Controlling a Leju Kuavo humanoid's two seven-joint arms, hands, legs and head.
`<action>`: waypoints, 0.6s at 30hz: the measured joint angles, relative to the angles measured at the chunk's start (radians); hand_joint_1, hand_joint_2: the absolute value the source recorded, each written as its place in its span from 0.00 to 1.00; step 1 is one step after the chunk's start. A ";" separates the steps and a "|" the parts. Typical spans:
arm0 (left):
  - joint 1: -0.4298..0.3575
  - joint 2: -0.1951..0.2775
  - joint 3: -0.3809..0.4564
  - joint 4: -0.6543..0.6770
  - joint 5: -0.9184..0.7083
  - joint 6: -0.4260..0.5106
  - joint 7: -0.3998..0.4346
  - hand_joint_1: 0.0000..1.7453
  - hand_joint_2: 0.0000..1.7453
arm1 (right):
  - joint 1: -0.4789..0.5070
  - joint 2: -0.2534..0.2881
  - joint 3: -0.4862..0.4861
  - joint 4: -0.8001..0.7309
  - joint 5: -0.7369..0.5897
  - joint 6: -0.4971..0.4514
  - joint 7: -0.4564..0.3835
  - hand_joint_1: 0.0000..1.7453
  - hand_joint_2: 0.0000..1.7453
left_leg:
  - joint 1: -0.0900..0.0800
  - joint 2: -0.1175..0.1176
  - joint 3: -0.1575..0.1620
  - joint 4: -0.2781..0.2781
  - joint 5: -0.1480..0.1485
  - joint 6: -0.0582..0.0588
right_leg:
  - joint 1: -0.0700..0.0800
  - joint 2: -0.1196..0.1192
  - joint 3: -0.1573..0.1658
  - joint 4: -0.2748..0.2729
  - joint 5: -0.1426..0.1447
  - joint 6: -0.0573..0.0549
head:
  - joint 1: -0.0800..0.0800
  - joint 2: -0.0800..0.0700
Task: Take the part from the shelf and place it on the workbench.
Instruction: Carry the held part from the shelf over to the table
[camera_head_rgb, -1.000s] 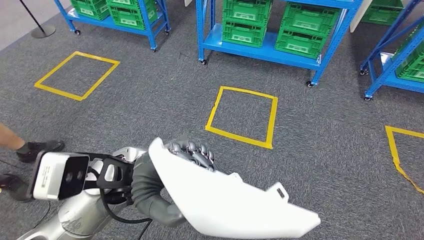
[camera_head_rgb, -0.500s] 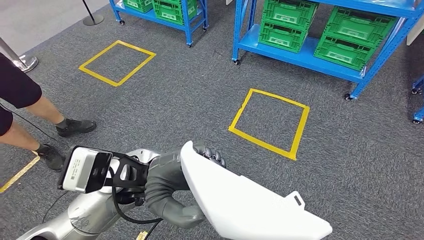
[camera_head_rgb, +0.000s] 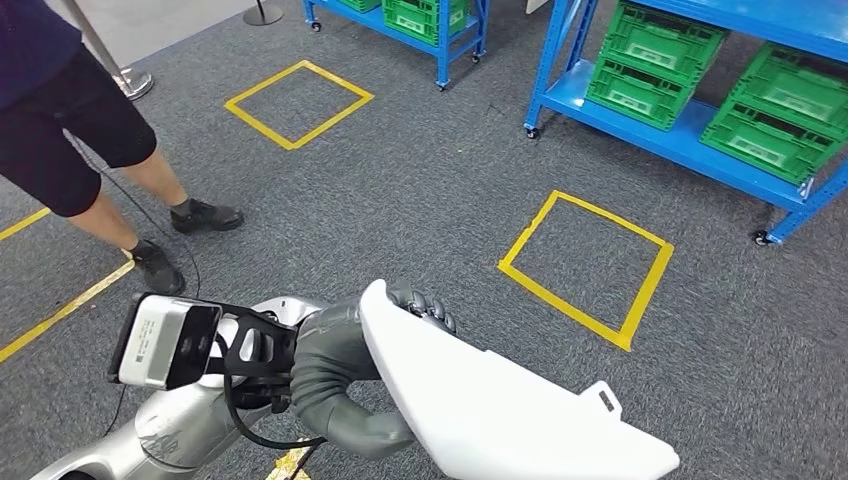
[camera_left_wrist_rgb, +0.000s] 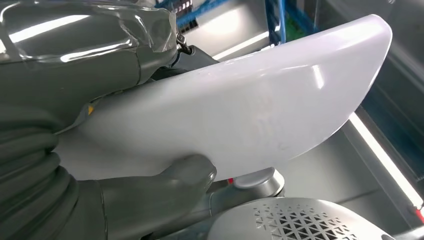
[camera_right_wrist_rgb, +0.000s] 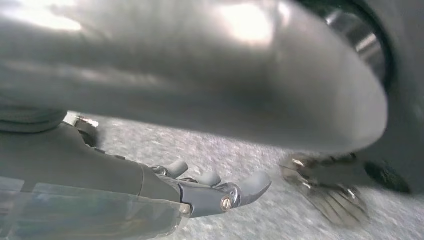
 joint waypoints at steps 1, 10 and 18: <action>0.002 0.000 0.002 0.000 -0.005 0.002 -0.002 1.00 1.00 | 0.002 0.001 -0.002 -0.003 -0.012 -0.008 -0.001 0.00 0.00 | 0.005 -0.014 0.007 -0.008 0.008 0.000 | -0.002 0.036 -0.022 0.046 -0.020 -0.002 | 0.002 0.000; 0.020 0.003 0.007 0.002 -0.019 0.003 -0.003 1.00 1.00 | 0.008 0.002 -0.029 -0.015 -0.048 -0.023 -0.002 0.00 0.00 | 0.013 -0.150 -0.019 0.038 -0.005 -0.029 | -0.026 0.134 -0.018 -0.008 0.030 0.033 | 0.010 0.000; 0.021 0.010 0.014 -0.005 -0.021 -0.003 -0.008 1.00 1.00 | 0.012 0.005 -0.046 -0.019 -0.081 -0.047 0.004 0.00 0.00 | 0.022 -0.045 -0.144 0.260 -0.107 -0.058 | -0.011 0.069 -0.010 -0.011 0.027 -0.013 | -0.005 0.000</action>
